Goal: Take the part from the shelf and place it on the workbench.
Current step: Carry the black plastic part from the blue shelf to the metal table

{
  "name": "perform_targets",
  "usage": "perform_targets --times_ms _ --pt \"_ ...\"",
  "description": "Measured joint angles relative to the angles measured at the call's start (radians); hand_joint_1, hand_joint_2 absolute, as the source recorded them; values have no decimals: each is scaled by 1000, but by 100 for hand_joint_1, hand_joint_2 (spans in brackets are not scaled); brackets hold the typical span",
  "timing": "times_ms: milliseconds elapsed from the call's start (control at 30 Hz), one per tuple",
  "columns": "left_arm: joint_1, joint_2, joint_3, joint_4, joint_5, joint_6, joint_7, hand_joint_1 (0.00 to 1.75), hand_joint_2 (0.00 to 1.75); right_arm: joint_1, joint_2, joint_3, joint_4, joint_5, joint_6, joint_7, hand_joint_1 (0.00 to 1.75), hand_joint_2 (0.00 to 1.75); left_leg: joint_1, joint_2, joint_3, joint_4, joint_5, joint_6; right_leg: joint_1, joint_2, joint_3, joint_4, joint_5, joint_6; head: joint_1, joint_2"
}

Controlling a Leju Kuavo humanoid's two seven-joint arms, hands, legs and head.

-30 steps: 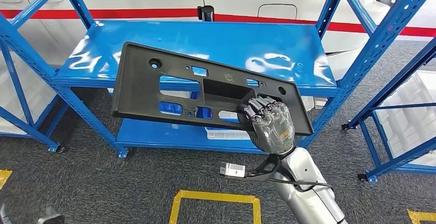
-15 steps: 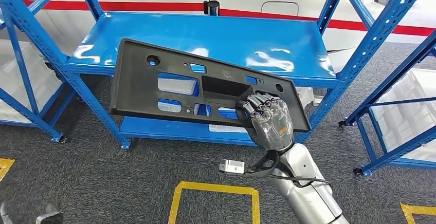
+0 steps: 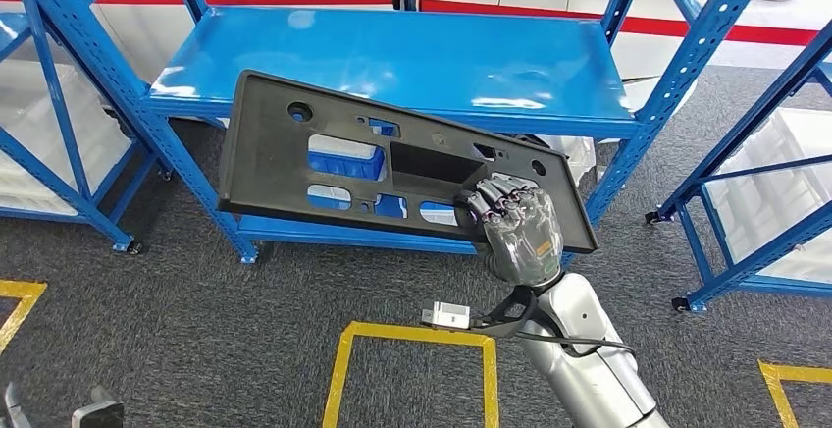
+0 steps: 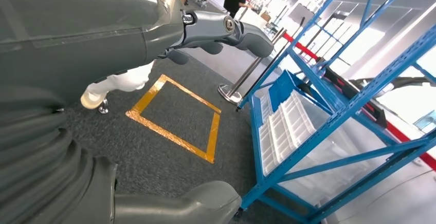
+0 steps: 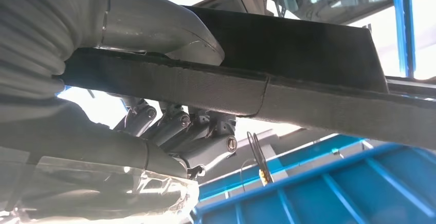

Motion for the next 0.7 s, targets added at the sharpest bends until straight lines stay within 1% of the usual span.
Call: perform_targets --times_ms 33,67,100,133,167,200,233,267,300,333,367,400,433,467,500,533,567,600,633,667,700 --pt "1 0 0 0 0 0 0 0 175 0 0 0 0 0 0 0 175 175 2 -2 -7 16 -22 -6 -4 -2 -7 1 9 -9 -1 0" --pt "2 0 0 0 0 0 0 0 175 -1 1 1 1 0 0 0 175 175 6 -3 -20 50 -60 -13 -9 -4 -14 0 19 -17 -2 0" --pt "2 0 0 0 0 0 0 0 175 -1 2 1 1 0 0 0 175 175 9 -4 -36 105 -112 -19 -7 -6 -23 1 29 -23 -3 0" --pt "2 0 0 0 0 0 0 0 175 -1 2 2 1 0 0 0 175 175 12 -4 -54 173 -159 -25 -6 -7 -35 2 40 -27 -3 0" --pt "3 0 0 0 0 0 0 0 175 0 3 2 1 0 0 0 175 175 14 -4 -68 235 -190 -30 -5 -7 -48 4 51 -27 -4 0" --pt "3 0 0 1 0 0 0 0 175 0 3 2 2 0 0 0 175 175 16 -4 -70 276 -199 -33 -5 -7 -63 7 61 -25 -4 0" --pt "3 0 0 1 0 0 0 0 175 1 3 2 2 0 0 0 175 175 18 -4 -54 281 -187 -35 -5 -7 -78 11 70 -23 -4 0" --pt "2 0 0 1 0 0 0 0 175 1 3 2 3 0 0 0 175 175 21 -4 -19 247 -164 -36 -6 -7 -91 16 76 -19 -4 0" --pt "2 0 0 1 0 0 0 0 175 1 3 2 3 0 0 0 175 175 24 -4 32 181 -146 -36 -7 -6 -102 22 81 -14 -4 0" --pt "1 0 -1 1 0 0 0 0 175 0 3 2 3 0 0 0 175 175 25 -5 83 110 -141 -35 -6 -6 -111 27 86 -9 -4 0" --pt "0 0 -1 1 0 0 0 0 175 -1 3 2 3 0 0 0 175 175 23 -7 120 54 -141 -31 -5 -6 -117 31 91 -2 -4 0" --pt "-1 0 -1 2 0 0 0 0 175 -2 3 2 3 0 0 0 175 175 20 -8 140 21 -147 -26 -4 -6 -121 33 96 4 -3 0" --pt "-1 0 -1 2 0 0 0 0 175 -4 4 2 4 0 0 0 175 175 15 -10 142 11 -148 -18 -3 -6 -124 32 102 12 -3 0" --pt "-1 0 -1 2 0 0 0 0 175 -4 5 2 4 0 0 0 175 175 12 -10 136 10 -141 -8 -3 -7 -128 30 109 19 -2 0" --pt "-2 0 -1 2 0 0 0 0 175 -5 5 2 4 0 0 -1 175 175 11 -7 129 6 -132 3 -3 -6 -134 33 110 25 -2 0" --pt "-2 -1 -1 2 1 0 0 0 175 -5 5 1 4 0 0 -1 175 175 11 -4 119 2 -121 15 -3 -5 -147 47 98 25 -1 0" --pt "-3 -1 -1 2 1 0 0 0 175 -5 4 1 4 0 0 -1 175 175 11 -1 107 -2 -108 27 -2 -4 -166 79 70 22 0 0" --pt "-3 -1 -1 2 1 0 0 0 175 -4 4 0 4 0 0 -1 175 175 11 1 93 -3 -96 34 -3 -3 -188 131 29 15 2 0" --pt "-3 -1 -1 2 -2 0 0 0 175 -4 4 0 5 1 0 -1 175 175 9 2 78 -3 -85 39 -3 -1 -212 198 -16 9 4 0" --pt "-2 -1 0 2 -17 0 0 0 175 -2 4 -1 5 6 0 1 175 175 8 2 64 -3 -74 41 -4 -1 -229 264 -50 9 5 0" --pt "0 -1 1 3 -44 0 0 0 175 2 4 -4 5 13 0 5 175 175 6 2 50 -2 -63 42 -4 -1 -234 312 -67 12 5 0"
